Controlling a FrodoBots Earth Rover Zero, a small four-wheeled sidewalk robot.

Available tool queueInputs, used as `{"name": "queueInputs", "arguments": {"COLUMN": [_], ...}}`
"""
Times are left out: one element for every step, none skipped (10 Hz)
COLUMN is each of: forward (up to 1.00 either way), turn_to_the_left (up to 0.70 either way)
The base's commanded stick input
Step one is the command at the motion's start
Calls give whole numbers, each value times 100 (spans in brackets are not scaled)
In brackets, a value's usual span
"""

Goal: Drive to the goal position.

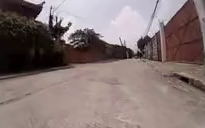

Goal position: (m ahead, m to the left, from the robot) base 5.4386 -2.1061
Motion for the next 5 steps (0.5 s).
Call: {"name": "queueInputs", "arguments": {"forward": [70, 70, 70, 70, 70], "turn_to_the_left": [0, 0, -24, -34, -35]}}
